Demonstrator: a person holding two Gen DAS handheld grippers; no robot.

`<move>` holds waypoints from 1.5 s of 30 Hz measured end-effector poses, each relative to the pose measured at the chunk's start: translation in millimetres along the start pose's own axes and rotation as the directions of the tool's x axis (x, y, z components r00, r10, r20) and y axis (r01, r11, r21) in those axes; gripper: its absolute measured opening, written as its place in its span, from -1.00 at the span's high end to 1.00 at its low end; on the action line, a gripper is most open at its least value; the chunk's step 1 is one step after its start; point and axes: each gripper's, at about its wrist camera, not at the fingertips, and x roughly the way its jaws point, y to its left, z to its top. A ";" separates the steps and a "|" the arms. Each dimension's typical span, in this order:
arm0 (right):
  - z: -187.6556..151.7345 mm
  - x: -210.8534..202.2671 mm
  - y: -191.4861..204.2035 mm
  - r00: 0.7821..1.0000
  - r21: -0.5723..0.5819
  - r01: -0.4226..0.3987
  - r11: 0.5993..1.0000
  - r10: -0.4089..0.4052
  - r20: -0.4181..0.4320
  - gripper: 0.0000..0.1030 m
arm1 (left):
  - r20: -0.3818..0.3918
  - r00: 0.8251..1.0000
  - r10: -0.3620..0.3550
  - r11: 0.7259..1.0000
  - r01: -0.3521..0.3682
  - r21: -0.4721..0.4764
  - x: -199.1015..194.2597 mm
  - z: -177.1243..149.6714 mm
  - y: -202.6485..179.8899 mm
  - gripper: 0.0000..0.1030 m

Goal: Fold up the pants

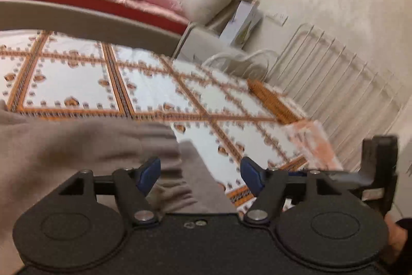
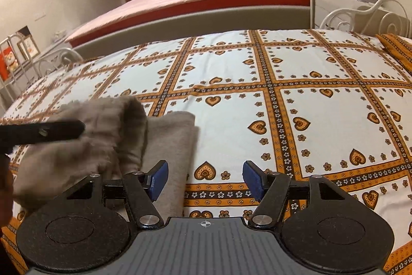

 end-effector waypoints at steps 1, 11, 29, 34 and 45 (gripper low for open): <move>0.3 -1.3 0.3 1.000 0.003 -0.004 1.000 0.004 0.003 -0.26 | 0.017 1.000 0.017 1.000 -0.016 -0.013 -8.6 1.3 5.1 -0.17; 0.7 10.8 28.3 0.959 0.081 -0.282 0.956 0.284 -0.021 -0.26 | 0.050 0.949 0.313 0.939 -0.301 -0.164 -94.4 20.9 86.3 -0.20; 11.6 74.2 35.5 0.885 0.378 -0.407 0.832 0.461 -0.061 0.49 | -0.114 0.916 0.385 0.905 -0.399 -0.148 -124.0 0.2 121.7 -0.35; 16.4 27.0 12.6 0.891 0.350 -0.444 0.825 0.448 0.076 0.51 | -0.105 0.919 0.379 0.907 -0.391 -0.155 -126.3 1.5 123.6 -0.35; -7.3 41.6 -14.6 0.945 0.403 -0.283 0.871 0.325 -0.039 0.41 | -0.119 0.943 0.311 0.932 -0.327 -0.158 -109.9 0.1 118.6 -0.37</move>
